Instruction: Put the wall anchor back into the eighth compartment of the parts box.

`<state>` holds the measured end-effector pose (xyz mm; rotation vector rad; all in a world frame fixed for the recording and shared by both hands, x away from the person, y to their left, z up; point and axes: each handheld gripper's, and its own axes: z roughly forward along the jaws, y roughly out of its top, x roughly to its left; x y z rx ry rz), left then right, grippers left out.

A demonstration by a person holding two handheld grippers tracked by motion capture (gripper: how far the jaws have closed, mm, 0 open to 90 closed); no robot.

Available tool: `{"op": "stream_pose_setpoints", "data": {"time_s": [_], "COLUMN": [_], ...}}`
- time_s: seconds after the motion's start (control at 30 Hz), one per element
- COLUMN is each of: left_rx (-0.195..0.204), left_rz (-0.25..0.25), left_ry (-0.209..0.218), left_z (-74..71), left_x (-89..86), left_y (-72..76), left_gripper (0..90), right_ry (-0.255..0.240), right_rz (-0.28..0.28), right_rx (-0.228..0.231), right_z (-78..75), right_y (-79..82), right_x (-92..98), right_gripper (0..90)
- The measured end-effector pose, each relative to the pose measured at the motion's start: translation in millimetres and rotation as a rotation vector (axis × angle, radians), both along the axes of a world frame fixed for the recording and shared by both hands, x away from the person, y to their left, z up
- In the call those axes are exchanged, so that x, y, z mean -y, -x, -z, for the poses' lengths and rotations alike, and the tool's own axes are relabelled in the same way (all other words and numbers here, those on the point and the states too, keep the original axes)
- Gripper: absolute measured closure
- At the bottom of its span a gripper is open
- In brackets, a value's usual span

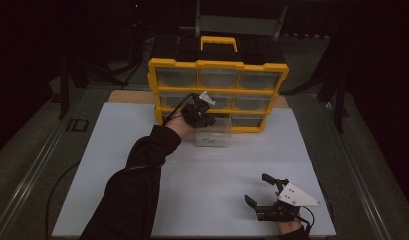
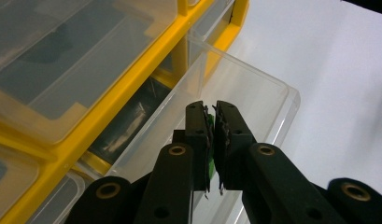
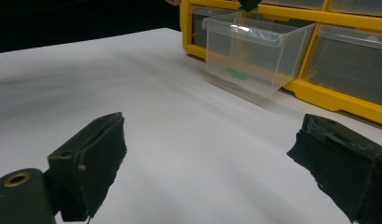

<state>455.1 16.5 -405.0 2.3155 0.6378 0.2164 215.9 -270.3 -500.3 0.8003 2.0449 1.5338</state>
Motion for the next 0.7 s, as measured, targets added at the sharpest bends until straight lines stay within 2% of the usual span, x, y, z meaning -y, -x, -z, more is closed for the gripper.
{"op": "stream_pose_setpoints", "data": {"time_s": [0.07,0.13,0.17,0.2,0.3,0.43,0.57,0.67,0.7], "left_rx": [-0.005,-0.004,-0.003,-0.008,-0.006,0.0,-0.024,-0.033,-0.031], "left_rz": [0.007,0.005,0.01,0.016,0.008,-0.017,-0.024,-0.012,-0.005], "left_ry": [0.023,0.024,0.024,0.026,0.033,0.049,0.081,0.114,0.113], "left_z": [-1.2,-2.2,-2.7,-3.4,-6.2,-9.6,-11.1,-12.8,-13.2], "left_x": [-0.7,-0.9,-1.2,-1.6,-2.9,-6.6,-14.0,-21.2,-22.7], "left_y": [0.4,1.0,1.5,1.9,4.0,7.5,9.6,12.0,13.0], "left_gripper": [83.8,81.7,75.3,72.9,61.0,39.6,21.7,12.9,12.1], "right_ry": [0.0,0.002,0.0,0.0,0.002,0.002,0.0,0.0,0.001], "right_rz": [0.001,0.0,0.001,0.001,0.005,0.016,0.022,0.025,0.025], "right_rx": [-0.001,-0.001,-0.002,-0.001,-0.001,-0.002,0.002,0.002,0.001], "right_z": [0.1,0.2,0.2,0.2,0.2,0.2,0.0,-0.2,-0.2], "right_y": [0.0,-0.2,-0.1,-0.2,-0.3,-0.4,-0.5,-0.5,-0.5], "right_x": [-0.2,0.0,0.0,0.2,0.7,1.2,2.0,2.2,2.1], "right_gripper": [8.2,8.2,8.2,8.2,8.2,8.2,8.2,8.2,8.2]}}
